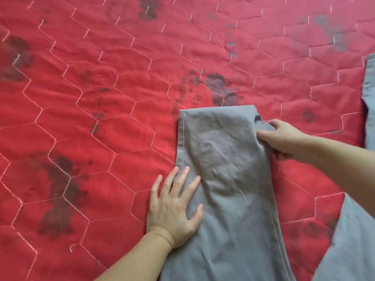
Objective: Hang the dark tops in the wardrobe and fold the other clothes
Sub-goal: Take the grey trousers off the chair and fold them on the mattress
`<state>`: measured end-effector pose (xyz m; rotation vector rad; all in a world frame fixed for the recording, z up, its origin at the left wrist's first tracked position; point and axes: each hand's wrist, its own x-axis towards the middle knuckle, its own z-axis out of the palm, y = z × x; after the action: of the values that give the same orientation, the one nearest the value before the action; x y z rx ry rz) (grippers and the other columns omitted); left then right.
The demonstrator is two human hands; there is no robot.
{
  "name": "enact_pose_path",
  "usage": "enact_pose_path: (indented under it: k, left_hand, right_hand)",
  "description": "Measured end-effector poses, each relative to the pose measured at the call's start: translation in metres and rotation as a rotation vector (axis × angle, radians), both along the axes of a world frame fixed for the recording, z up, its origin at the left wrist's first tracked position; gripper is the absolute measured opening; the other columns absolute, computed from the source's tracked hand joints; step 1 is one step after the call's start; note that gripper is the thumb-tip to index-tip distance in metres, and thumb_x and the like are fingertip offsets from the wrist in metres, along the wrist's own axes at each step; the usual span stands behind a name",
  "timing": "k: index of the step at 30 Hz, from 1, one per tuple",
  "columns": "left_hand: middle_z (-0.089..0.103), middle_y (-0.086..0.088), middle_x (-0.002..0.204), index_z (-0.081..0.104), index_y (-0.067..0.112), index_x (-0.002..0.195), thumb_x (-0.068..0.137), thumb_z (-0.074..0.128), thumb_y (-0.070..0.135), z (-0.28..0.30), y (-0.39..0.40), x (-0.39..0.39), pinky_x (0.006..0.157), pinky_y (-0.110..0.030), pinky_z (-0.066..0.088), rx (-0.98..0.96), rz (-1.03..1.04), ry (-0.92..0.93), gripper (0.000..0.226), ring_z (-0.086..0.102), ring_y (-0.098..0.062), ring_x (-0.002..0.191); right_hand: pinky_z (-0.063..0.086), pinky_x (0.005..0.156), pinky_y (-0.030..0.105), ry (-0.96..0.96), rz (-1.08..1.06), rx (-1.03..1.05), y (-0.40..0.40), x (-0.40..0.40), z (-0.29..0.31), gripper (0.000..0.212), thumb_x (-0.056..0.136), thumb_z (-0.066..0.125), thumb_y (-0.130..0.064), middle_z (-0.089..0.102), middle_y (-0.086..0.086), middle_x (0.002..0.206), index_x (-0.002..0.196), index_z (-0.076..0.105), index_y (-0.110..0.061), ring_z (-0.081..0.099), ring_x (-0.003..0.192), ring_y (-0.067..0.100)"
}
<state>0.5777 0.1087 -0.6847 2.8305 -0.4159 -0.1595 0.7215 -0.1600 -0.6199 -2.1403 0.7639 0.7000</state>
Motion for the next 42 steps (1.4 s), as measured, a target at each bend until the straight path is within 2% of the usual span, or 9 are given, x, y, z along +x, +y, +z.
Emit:
enact_pose_path:
  k: [4, 7, 11, 15, 19, 24, 30, 37, 42]
  left_hand:
    - [0.044, 0.000, 0.150, 0.056, 0.032, 0.135, 0.076, 0.049, 0.055, 0.000, 0.000, 0.000, 0.111, -0.051, 0.024, 0.014, -0.005, 0.002, 0.064, 0.038, -0.022, 0.140]
    - [0.044, 0.000, 0.150, 0.055, 0.032, 0.136, 0.075, 0.050, 0.055, 0.000, 0.000, 0.002, 0.111, -0.051, 0.024, 0.018, -0.009, 0.005, 0.065, 0.035, -0.021, 0.140]
    - [0.046, 0.000, 0.149, 0.058, 0.031, 0.133, 0.073, 0.051, 0.054, 0.000, 0.000, 0.001, 0.110, -0.051, 0.024, -0.008, -0.007, -0.003, 0.064, 0.034, -0.021, 0.139]
    - [0.048, 0.001, 0.147, 0.060, 0.031, 0.131, 0.071, 0.052, 0.053, 0.002, 0.000, 0.002, 0.109, -0.050, 0.025, -0.023, -0.003, 0.000, 0.064, 0.037, -0.020, 0.137]
    - [0.050, 0.000, 0.146, 0.062, 0.031, 0.130, 0.070, 0.053, 0.053, 0.003, -0.001, 0.003, 0.108, -0.050, 0.027, -0.029, -0.001, -0.015, 0.065, 0.039, -0.021, 0.136]
    - [0.052, -0.001, 0.144, 0.064, 0.030, 0.128, 0.067, 0.054, 0.053, -0.002, 0.000, 0.002, 0.106, -0.050, 0.027, -0.049, -0.003, -0.074, 0.066, 0.039, -0.020, 0.135]
    - [0.055, 0.002, 0.140, 0.054, 0.036, 0.128, 0.053, 0.062, 0.053, -0.009, -0.001, 0.004, 0.102, -0.049, 0.034, -0.120, 0.009, -0.114, 0.077, 0.044, -0.018, 0.131]
    - [0.058, 0.002, 0.138, 0.063, 0.036, 0.124, 0.049, 0.063, 0.053, -0.014, -0.001, 0.005, 0.100, -0.048, 0.036, -0.132, 0.006, -0.121, 0.076, 0.046, -0.018, 0.129]
    - [0.053, 0.001, 0.142, 0.065, 0.032, 0.126, 0.059, 0.058, 0.053, -0.010, 0.001, 0.003, 0.104, -0.050, 0.030, -0.098, 0.001, -0.116, 0.070, 0.042, -0.020, 0.133]
  right_hand:
    - [0.031, 0.040, 0.019, 0.113, 0.461, -0.158, 0.005, 0.038, 0.037, 0.018, 0.083, 0.064, -0.015, 0.051, 0.002, 0.049, 0.066, 0.059, -0.016, 0.043, 0.043, 0.017]
    - [0.041, 0.062, 0.028, -0.424, 0.521, -0.490, 0.020, 0.083, 0.063, 0.014, 0.082, 0.053, -0.014, 0.059, 0.007, 0.071, 0.075, 0.065, -0.014, 0.055, 0.072, 0.023]
    - [0.037, 0.077, 0.007, -1.147, 0.236, -0.211, 0.040, 0.115, 0.099, 0.034, 0.074, 0.047, -0.008, 0.058, -0.002, 0.097, 0.095, 0.071, -0.016, 0.052, 0.090, 0.007]
    - [0.053, 0.070, 0.025, -0.649, 0.413, -0.194, 0.029, 0.097, 0.062, 0.045, 0.084, 0.046, 0.003, 0.058, 0.009, 0.118, 0.114, 0.067, -0.024, 0.061, 0.086, 0.023]
    - [0.054, 0.068, 0.040, -0.257, 0.150, -0.185, 0.016, 0.083, 0.024, 0.034, 0.085, 0.043, -0.008, 0.060, 0.010, 0.082, 0.105, 0.071, -0.012, 0.054, 0.066, 0.027]
    - [0.052, 0.089, 0.045, -0.244, -0.092, -0.196, 0.032, 0.096, -0.001, 0.065, 0.074, 0.071, -0.036, 0.054, 0.012, 0.122, 0.130, 0.046, -0.013, 0.057, 0.110, 0.032]
    - [0.029, 0.105, 0.051, -0.646, 0.875, -0.724, 0.057, 0.118, -0.009, 0.092, 0.074, 0.067, -0.048, 0.012, 0.003, 0.159, 0.149, 0.014, -0.039, 0.019, 0.141, 0.032]
    - [0.025, 0.097, 0.042, -0.758, 0.618, -0.524, 0.091, 0.140, -0.014, 0.036, 0.080, 0.047, -0.012, 0.061, -0.001, 0.122, 0.110, 0.062, -0.026, 0.047, 0.120, 0.024]
    - [0.025, 0.081, 0.035, -0.965, 0.437, -0.514, 0.081, 0.156, 0.039, 0.017, 0.094, 0.041, -0.030, 0.048, -0.004, 0.074, 0.080, 0.044, -0.020, 0.042, 0.078, 0.027]
